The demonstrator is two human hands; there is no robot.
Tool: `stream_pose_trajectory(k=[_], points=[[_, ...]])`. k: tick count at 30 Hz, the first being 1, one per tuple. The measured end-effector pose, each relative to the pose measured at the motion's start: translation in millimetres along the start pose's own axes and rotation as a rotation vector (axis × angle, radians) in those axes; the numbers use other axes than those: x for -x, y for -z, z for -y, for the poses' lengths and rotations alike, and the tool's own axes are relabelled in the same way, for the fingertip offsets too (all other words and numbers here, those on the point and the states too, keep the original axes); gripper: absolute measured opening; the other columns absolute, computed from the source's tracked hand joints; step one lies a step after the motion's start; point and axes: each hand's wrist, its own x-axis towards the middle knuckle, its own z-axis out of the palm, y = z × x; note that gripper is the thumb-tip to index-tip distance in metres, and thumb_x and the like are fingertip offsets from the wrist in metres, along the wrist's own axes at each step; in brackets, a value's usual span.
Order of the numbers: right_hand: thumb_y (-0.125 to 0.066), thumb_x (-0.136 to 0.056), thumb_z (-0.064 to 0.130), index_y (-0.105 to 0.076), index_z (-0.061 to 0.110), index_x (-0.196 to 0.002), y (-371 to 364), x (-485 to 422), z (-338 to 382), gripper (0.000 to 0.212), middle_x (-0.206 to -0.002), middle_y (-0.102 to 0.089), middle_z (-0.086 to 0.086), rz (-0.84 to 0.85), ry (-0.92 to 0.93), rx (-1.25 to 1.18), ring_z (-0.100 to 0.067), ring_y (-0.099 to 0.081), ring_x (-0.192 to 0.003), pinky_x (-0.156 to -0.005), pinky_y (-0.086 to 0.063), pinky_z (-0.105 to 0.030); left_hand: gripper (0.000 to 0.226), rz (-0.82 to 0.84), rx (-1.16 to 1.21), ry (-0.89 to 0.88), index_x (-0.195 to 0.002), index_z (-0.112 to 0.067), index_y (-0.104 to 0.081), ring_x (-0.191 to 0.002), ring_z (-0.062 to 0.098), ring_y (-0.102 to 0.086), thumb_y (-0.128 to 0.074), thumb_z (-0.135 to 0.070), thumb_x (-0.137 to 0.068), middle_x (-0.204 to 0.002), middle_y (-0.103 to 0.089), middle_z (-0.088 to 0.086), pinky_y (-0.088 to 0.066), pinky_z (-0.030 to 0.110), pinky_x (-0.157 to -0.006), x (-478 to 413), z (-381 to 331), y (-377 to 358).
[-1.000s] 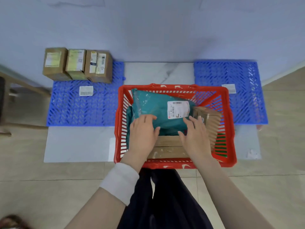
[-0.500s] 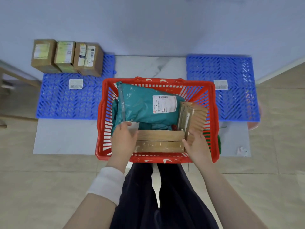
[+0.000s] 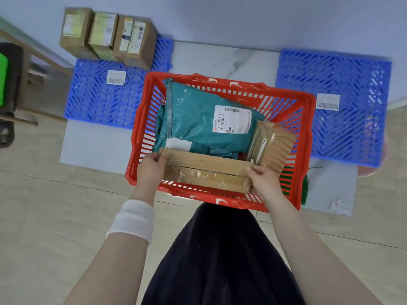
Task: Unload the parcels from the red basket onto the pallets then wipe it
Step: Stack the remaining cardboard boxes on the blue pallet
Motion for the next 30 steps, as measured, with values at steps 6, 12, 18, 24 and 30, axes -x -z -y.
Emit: stream_pose_trajectory(k=[6, 12, 18, 24, 30], points=[[-0.060, -0.084, 0.042, -0.057, 0.014, -0.111, 14.5, 18.9, 6.5, 0.039, -0.097, -0.057, 0.007, -0.141, 0.073, -0.144, -0.008, -0.054, -0.088, -0.080, -0.038, -0.025, 0.050, -0.171, 0.094, -0.089, -0.115, -0.008, -0.060, -0.101, 0.027, -0.058, -0.045, -0.048, -0.090, -0.113, -0.065, 0.011, -0.037, 0.028, -0.077, 10.9, -0.9, 15.3], [-0.064, -0.082, 0.038, -0.061, 0.021, -0.104, 14.4, 51.3, 26.2, 0.028, -0.099, -0.062, 0.006, -0.178, 0.247, -0.202, -0.012, -0.058, -0.097, -0.084, -0.042, -0.024, 0.046, -0.226, 0.269, -0.169, -0.116, -0.010, -0.062, -0.104, 0.027, -0.058, -0.056, -0.045, -0.086, -0.112, -0.063, 0.014, -0.043, 0.031, -0.086, 32.4, -2.3, 38.9], [-0.068, -0.080, 0.036, -0.062, 0.027, -0.104, -11.5, 77.6, 61.7, 0.026, -0.115, -0.061, -0.004, -0.162, 0.347, -0.242, -0.007, -0.060, -0.094, -0.083, -0.047, -0.022, 0.045, -0.240, 0.431, -0.225, -0.117, -0.013, -0.060, -0.104, 0.020, -0.058, -0.059, -0.044, -0.084, -0.115, -0.062, 0.009, -0.045, 0.033, -0.091, 27.1, 16.9, 91.5], [-0.076, -0.072, 0.029, -0.046, 0.024, -0.127, -66.1, 106.9, 115.2, 0.063, -0.125, -0.050, 0.006, -0.167, 0.455, -0.238, -0.008, -0.048, -0.115, -0.098, -0.038, -0.026, 0.050, -0.163, 0.526, -0.275, -0.118, -0.018, -0.058, -0.105, 0.015, -0.057, -0.060, -0.051, -0.080, -0.114, -0.063, 0.000, -0.043, 0.027, -0.088, -16.7, 59.1, 161.2], [-0.075, -0.071, 0.005, -0.015, 0.021, -0.145, -129.6, 118.3, 156.8, 0.097, -0.133, -0.036, 0.011, 0.012, 0.590, -0.263, -0.010, -0.040, -0.125, -0.108, -0.036, -0.039, 0.059, -0.023, 0.686, -0.232, -0.126, -0.021, -0.043, -0.106, 0.011, -0.052, -0.059, -0.054, -0.080, -0.116, -0.053, -0.005, -0.037, 0.025, -0.087, -69.9, 95.7, 214.0]])
